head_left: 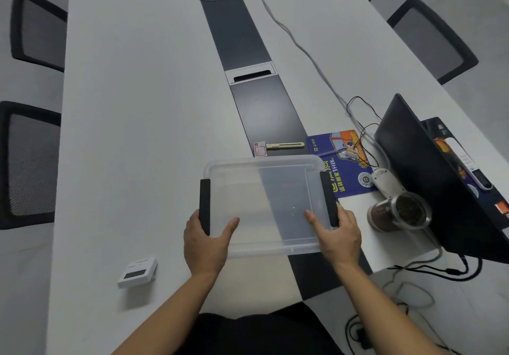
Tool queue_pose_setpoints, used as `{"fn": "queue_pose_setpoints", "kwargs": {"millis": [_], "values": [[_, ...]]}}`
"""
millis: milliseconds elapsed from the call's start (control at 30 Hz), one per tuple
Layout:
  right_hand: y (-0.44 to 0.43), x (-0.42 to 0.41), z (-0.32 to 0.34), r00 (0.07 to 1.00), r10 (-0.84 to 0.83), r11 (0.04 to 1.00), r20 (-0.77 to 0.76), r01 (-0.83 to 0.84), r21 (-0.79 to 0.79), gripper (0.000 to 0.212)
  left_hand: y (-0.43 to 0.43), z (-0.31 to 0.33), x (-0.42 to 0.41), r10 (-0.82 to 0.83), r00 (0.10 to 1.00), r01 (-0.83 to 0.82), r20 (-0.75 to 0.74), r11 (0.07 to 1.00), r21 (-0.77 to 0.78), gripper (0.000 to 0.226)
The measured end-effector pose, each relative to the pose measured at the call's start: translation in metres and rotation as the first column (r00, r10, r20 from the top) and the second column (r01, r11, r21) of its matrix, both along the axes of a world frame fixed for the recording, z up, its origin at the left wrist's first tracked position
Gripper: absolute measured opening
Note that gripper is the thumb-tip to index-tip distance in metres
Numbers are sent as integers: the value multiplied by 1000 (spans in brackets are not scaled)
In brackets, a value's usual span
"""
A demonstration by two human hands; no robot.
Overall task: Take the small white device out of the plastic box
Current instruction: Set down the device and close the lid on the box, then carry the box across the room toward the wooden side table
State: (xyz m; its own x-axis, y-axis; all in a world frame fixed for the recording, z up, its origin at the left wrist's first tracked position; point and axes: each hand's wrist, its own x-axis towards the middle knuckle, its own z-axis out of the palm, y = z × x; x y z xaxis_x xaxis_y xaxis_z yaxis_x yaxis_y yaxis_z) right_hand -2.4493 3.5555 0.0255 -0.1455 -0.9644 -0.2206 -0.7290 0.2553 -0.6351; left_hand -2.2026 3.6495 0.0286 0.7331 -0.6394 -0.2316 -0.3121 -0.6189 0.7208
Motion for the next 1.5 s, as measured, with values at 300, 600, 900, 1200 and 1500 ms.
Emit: {"fn": "queue_pose_setpoints", "kwargs": {"millis": [300,600,900,1200,1500], "values": [[-2,-1,3,973,-31,994,230,6,107,89,0,7,-2,3,992,0,-130,1000,21,72],[14,-5,1,952,69,983,298,-116,141,80,62,43,-26,218,956,-236,-195,969,-75,66],[80,74,61,843,371,919,389,-394,-22,67,185,91,3,382,903,-418,-195,886,-201,75],[261,266,99,616,657,741,434,-634,-221,79,398,123,135,563,799,-596,-212,692,-407,68],[425,445,115,441,804,559,399,-790,-253,78,589,138,260,734,666,-710,-134,568,-417,88]]}}
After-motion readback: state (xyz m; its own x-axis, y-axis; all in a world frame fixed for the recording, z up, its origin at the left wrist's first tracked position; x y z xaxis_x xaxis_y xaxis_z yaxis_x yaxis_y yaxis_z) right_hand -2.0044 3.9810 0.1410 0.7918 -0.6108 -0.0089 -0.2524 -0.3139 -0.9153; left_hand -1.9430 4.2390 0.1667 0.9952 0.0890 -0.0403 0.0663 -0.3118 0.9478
